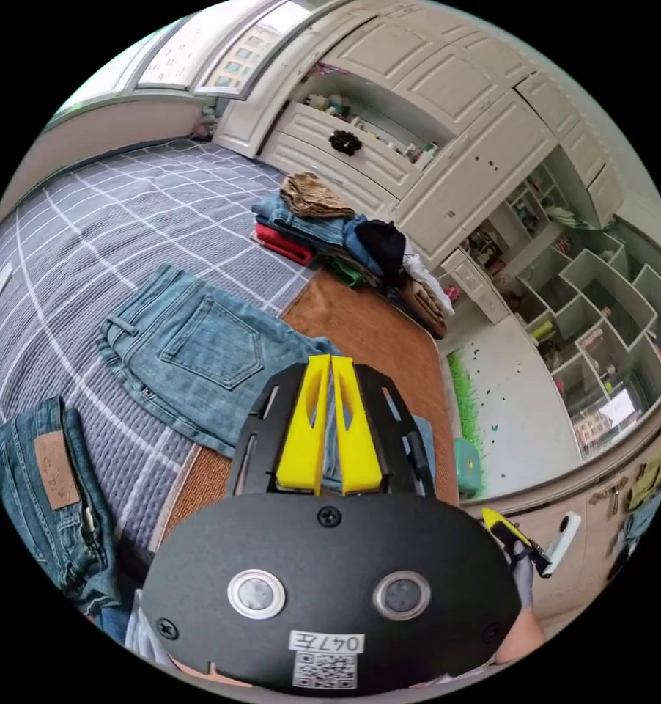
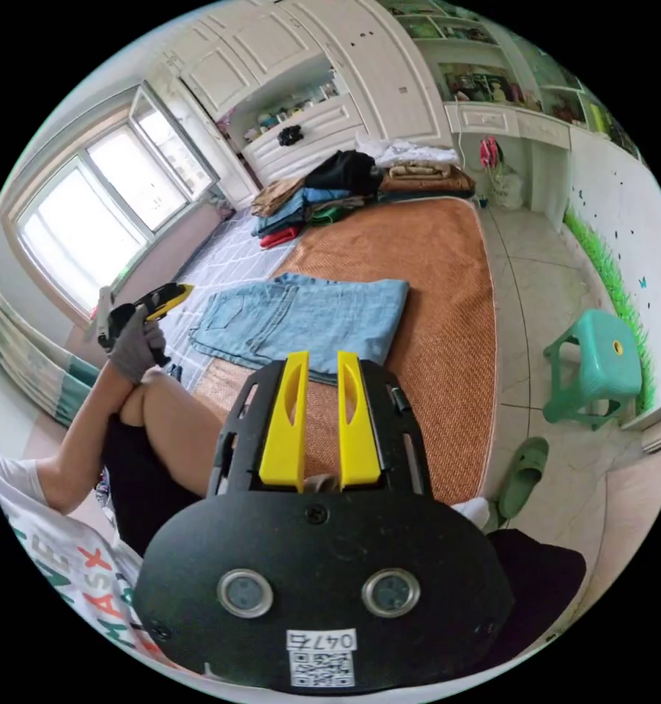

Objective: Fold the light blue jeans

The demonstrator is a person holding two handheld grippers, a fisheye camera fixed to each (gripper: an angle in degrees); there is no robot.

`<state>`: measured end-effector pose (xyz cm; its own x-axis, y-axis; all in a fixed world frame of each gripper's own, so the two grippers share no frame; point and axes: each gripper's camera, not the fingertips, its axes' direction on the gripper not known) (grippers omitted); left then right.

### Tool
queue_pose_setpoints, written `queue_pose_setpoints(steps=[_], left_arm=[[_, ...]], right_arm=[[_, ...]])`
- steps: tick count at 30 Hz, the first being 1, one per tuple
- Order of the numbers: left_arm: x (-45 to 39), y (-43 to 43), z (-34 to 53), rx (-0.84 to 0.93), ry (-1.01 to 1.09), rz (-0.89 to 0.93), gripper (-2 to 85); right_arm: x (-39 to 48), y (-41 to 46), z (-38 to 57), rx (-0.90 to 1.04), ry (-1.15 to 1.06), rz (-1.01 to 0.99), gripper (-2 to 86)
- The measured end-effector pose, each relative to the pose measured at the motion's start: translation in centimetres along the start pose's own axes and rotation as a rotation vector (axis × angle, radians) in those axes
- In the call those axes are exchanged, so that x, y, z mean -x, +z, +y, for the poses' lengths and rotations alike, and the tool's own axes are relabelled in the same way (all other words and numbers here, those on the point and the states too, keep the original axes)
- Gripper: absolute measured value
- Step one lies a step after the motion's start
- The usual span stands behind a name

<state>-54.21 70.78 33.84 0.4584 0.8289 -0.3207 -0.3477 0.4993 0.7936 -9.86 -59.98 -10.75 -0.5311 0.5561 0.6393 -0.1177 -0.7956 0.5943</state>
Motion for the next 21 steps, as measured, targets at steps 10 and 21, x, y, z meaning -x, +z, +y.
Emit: queue_pose_setpoints(steps=[10, 21], left_arm=[[-4.3, 4.5, -3.6, 0.247, 0.183, -0.278, -1.0], [-1.5, -7.7, -7.5, 0.122, 0.02, -0.238, 10.4]], right_arm=[[-4.5, 14.7, -3.2, 0.322, 0.068, -0.016, 2.1], [-4.1, 13.3, -4.2, 0.291, -0.145, 0.106, 3.9]])
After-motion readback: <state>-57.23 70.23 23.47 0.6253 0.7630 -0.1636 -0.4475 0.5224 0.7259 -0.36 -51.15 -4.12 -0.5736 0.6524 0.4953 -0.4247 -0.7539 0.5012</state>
